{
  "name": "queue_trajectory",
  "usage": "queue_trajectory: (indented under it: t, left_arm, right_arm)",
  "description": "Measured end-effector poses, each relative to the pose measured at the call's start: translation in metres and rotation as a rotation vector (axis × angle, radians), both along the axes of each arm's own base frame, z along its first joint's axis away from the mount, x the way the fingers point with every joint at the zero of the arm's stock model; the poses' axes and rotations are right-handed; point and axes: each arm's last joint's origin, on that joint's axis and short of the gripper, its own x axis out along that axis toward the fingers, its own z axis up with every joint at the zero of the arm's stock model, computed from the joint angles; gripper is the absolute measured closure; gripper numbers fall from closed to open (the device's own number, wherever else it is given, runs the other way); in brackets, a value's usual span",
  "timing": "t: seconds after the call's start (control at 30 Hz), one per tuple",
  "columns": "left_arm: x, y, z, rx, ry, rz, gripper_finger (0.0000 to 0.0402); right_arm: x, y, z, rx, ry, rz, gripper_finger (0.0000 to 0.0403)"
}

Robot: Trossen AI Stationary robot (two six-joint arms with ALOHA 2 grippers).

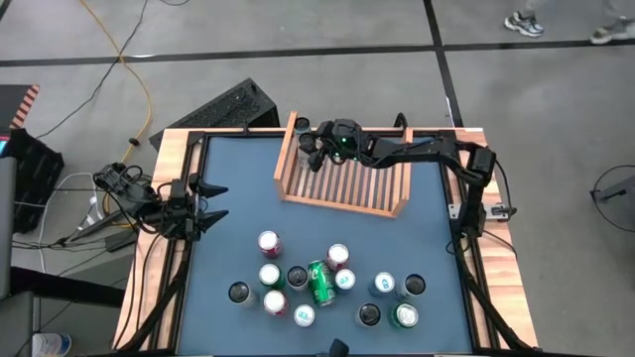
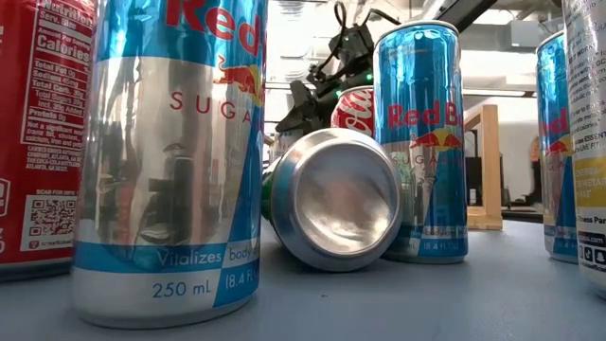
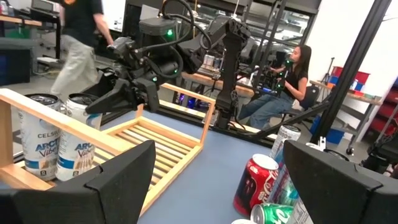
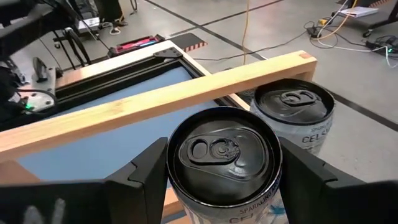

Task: Place canned beverage on shelf
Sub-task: Put the white blue soda can on the shelf aligned with the other white blue soda can

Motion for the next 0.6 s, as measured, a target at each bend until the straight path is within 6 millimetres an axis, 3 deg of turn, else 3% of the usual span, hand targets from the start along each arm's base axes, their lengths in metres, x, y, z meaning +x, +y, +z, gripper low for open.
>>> queue_trajectory:
  t: [0.6]
  left_arm:
    - [0.0, 0.0, 0.0, 0.012, 0.003, -0.001, 0.006]
  right_arm:
    - [0.011, -0.007, -0.02, 0.05, -0.007, 0.035, 0.0169]
